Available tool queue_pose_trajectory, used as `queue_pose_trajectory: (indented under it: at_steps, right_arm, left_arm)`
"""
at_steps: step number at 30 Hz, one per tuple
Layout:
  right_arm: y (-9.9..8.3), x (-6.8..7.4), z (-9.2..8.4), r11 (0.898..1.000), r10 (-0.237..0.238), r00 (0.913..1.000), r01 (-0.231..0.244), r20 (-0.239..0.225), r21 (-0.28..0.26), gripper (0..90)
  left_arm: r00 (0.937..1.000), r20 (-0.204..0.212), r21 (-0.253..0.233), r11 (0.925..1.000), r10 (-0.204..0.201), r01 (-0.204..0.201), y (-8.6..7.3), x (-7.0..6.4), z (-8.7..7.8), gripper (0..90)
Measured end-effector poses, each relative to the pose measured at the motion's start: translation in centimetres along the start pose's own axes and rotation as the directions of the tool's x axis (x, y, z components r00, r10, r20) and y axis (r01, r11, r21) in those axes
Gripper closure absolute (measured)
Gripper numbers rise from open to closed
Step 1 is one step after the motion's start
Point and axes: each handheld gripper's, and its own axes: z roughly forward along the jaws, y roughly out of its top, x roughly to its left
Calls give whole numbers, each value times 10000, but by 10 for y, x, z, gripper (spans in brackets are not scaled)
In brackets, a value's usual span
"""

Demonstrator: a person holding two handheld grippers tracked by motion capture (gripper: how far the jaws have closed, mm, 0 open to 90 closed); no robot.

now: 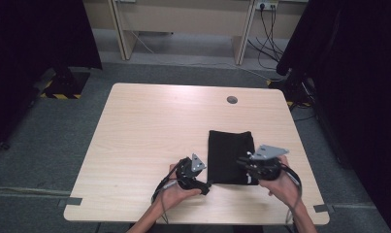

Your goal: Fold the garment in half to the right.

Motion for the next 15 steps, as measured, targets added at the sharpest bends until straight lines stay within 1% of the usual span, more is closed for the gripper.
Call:
queue_pose_trajectory:
  at_steps: [1, 2, 3, 4, 6, 7, 8, 10, 11, 13, 14, 15]
  right_arm:
    - [-9, 0, -8, 9999, 148, 9998, -148, 145, -20, 787]
    - [-18, 0, -15, 9994, 355, 9990, -354, 286, -13, 753]
    - [-26, -1, -22, 9980, 632, 9972, -632, 404, -7, 699]
    - [-33, -2, -27, 9963, 857, 9949, -859, 532, 6, 676]
    - [-43, -5, -36, 9939, 1102, 9913, -1102, 721, -41, 625]
    - [-44, -7, -39, 9929, 1186, 9894, -1181, 835, -106, 595]
    - [-45, -10, -42, 9914, 1310, 9870, -1299, 930, -172, 576]
    - [-42, -17, -43, 9880, 1521, 9828, -1484, 1045, -424, 542]
    - [-39, -21, -42, 9864, 1605, 9814, -1559, 1050, -513, 530]
    - [-33, -27, -35, 9868, 1582, 9821, -1537, 1021, -503, 511]
    - [-30, -29, -30, 9867, 1595, 9817, -1553, 1041, -471, 506]
    - [-27, -31, -24, 9876, 1556, 9825, -1527, 1028, -360, 502]
  left_arm:
    - [10000, 8, 1, 10000, 2, -2, 0, 0, 0, 118]
    - [10000, 25, 7, 10000, 25, -25, 0, 0, 0, 118]
    - [10000, 51, 7, 10000, 48, -48, 0, 0, 0, 118]
    - [9999, 84, 30, 10000, 77, -77, 0, 1, 0, 118]
    - [9998, 150, 230, 9997, 108, -111, 2, 2, -3, 126]
    - [9997, 238, 112, 9999, 101, -104, 3, 2, -5, 138]
    - [9993, 362, -127, 9999, -8, 13, 5, 3, -7, 138]
    - [9976, 575, -475, 9981, -373, 401, 11, 5, -11, 136]
    - [9976, 554, -561, 9974, -424, 455, 14, 6, -11, 132]
    - [9984, 413, -647, 9971, -381, 408, 21, 7, -8, 128]
    - [9983, 378, -642, 9968, -451, 475, 23, 9, -4, 125]
    - [9976, 337, -649, 9959, -607, 628, 26, 10, -1, 122]
